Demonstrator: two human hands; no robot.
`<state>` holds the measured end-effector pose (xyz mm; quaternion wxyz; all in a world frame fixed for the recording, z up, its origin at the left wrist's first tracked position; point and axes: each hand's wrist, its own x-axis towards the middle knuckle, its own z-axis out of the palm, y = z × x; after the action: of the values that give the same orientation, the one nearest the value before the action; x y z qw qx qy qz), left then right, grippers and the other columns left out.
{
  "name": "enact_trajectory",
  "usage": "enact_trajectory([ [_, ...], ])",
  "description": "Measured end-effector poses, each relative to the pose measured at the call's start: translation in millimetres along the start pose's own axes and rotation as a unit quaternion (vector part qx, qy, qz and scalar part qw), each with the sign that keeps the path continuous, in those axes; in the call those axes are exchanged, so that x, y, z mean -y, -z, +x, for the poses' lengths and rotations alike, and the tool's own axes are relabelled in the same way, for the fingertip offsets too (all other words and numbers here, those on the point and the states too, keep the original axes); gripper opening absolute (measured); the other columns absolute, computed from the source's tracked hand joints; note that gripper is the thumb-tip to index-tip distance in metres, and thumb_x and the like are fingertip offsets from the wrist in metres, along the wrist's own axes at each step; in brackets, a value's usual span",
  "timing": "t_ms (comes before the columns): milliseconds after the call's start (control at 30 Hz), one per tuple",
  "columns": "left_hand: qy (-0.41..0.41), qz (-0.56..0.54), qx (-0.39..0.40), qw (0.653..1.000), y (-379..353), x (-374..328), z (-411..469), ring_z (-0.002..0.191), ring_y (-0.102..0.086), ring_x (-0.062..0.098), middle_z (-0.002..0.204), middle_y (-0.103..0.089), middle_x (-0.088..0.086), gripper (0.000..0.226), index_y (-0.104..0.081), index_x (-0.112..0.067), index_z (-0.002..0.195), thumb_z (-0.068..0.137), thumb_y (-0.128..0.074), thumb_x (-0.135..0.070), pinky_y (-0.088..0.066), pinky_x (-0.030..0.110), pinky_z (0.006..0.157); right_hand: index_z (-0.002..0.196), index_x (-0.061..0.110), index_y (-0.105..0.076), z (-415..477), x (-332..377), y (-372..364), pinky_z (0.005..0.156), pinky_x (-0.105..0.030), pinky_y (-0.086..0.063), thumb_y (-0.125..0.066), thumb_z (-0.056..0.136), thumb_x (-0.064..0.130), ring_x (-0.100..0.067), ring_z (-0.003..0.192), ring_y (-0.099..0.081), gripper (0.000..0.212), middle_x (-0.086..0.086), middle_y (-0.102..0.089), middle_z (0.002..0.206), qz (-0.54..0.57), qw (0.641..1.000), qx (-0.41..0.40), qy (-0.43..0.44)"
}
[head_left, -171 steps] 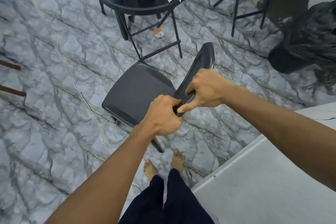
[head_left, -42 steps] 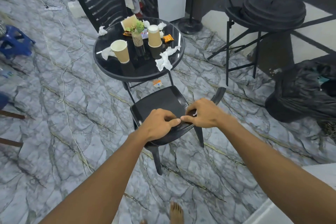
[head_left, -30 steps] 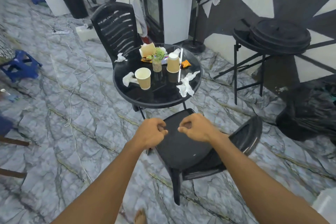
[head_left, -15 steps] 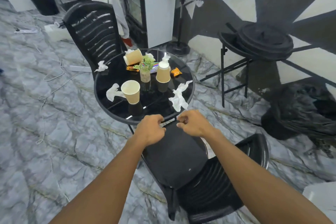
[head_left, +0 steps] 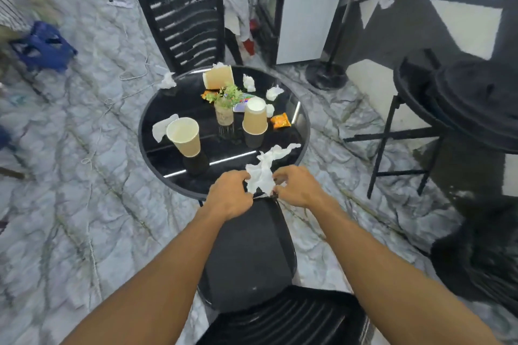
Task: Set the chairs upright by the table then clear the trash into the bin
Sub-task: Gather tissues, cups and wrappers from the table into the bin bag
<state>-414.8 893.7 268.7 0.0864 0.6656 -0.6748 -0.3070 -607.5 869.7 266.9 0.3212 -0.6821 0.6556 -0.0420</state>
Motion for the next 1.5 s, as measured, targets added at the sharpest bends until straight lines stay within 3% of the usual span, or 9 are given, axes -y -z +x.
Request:
enact_trajectory([
  [367,0.048,-0.016,-0.026,0.998,-23,-24,17,0.125,-0.058,0.025,0.141,-0.056,0.001,0.063,-0.054,-0.02,0.141,0.083,-0.075,-0.032,-0.05,0.044,0.103,0.129,0.016,-0.065,31,-12,14,0.098,-0.036,-0.049,-0.066,0.088,0.014,-0.026,0.12,-0.059,0.041,-0.004,-0.065,0.131,-0.011,0.998,-0.017,0.061],
  [533,0.048,0.01,-0.032,0.998,-48,-28,60,0.114,-0.057,0.025,0.122,-0.06,-0.002,0.047,-0.061,-0.028,0.122,0.078,-0.076,-0.036,-0.052,0.041,0.082,0.115,0.016,-0.067,92,-25,13,0.086,-0.041,-0.051,-0.064,0.083,0.006,-0.032,0.115,-0.057,0.034,-0.008,-0.06,0.121,-0.082,0.986,-0.021,0.14],
  [700,0.1,0.046,-0.045,0.993,-78,-30,93,0.111,-0.053,0.025,0.119,-0.056,-0.001,0.053,-0.055,-0.026,0.135,0.084,-0.073,-0.028,-0.051,0.041,0.079,0.125,0.021,-0.067,150,-53,-1,0.091,-0.038,-0.05,-0.062,0.084,0.005,-0.031,0.118,-0.054,0.045,-0.007,-0.061,0.12,-0.17,0.963,0.062,0.2],
  [800,0.133,0.027,-0.074,0.988,-83,-31,102,0.089,-0.059,0.027,0.097,-0.061,0.004,0.018,-0.069,-0.013,0.1,0.084,-0.063,-0.01,-0.051,0.039,0.071,0.114,0.018,-0.074,168,-68,1,0.075,-0.027,-0.045,-0.058,0.079,-0.006,-0.027,0.105,-0.063,0.045,-0.007,-0.068,0.108,-0.114,0.974,0.069,0.185],
  [900,0.18,-0.013,-0.122,0.976,-84,-34,101,0.075,-0.058,0.028,0.077,-0.061,0.002,0.014,-0.063,-0.01,0.078,0.079,-0.055,0.001,-0.048,0.037,0.062,0.108,0.014,-0.078,174,-84,13,0.072,-0.033,-0.057,-0.055,0.078,-0.011,-0.027,0.089,-0.068,0.045,-0.009,-0.072,0.1,0.01,0.99,0.066,0.127],
  [1100,0.169,-0.104,-0.179,0.964,-69,-82,96,0.09,-0.064,0.028,0.105,-0.067,0.004,0.044,-0.058,-0.024,0.116,0.084,-0.051,0.004,-0.059,0.044,0.077,0.105,0.012,-0.079,159,-99,52,0.087,-0.022,-0.053,-0.063,0.08,-0.005,-0.017,0.102,-0.067,0.035,-0.005,-0.074,0.11,0.106,0.987,0.021,0.119],
  [1167,0.145,-0.116,-0.189,0.964,-68,-103,97,0.091,-0.063,0.028,0.108,-0.067,0.005,0.041,-0.059,-0.022,0.114,0.086,-0.05,0.005,-0.058,0.043,0.08,0.105,0.013,-0.079,144,-104,66,0.087,-0.021,-0.052,-0.063,0.079,-0.008,-0.014,0.104,-0.066,0.038,-0.002,-0.074,0.113,0.148,0.98,0.016,0.134],
  [1333,0.11,-0.121,-0.195,0.967,-83,-169,99,0.107,-0.067,0.026,0.112,-0.074,0.011,0.034,-0.077,-0.01,0.104,0.085,-0.055,0.006,-0.052,0.031,0.092,0.083,0.008,-0.08,107,-152,103,0.072,-0.05,-0.061,-0.054,0.079,-0.013,-0.035,0.085,-0.071,0.034,-0.012,-0.076,0.094,0.22,0.973,0.002,0.073],
  [1500,0.024,-0.131,-0.133,0.982,-126,-257,100,0.102,-0.069,0.029,0.106,-0.076,0.015,0.026,-0.079,-0.006,0.103,0.084,-0.063,0.002,-0.053,0.033,0.088,0.101,-0.002,-0.076,50,-240,148,0.075,-0.03,-0.06,-0.068,0.081,-0.01,-0.021,0.091,-0.071,0.023,-0.007,-0.072,0.114,0.275,0.96,-0.058,-0.015],
])
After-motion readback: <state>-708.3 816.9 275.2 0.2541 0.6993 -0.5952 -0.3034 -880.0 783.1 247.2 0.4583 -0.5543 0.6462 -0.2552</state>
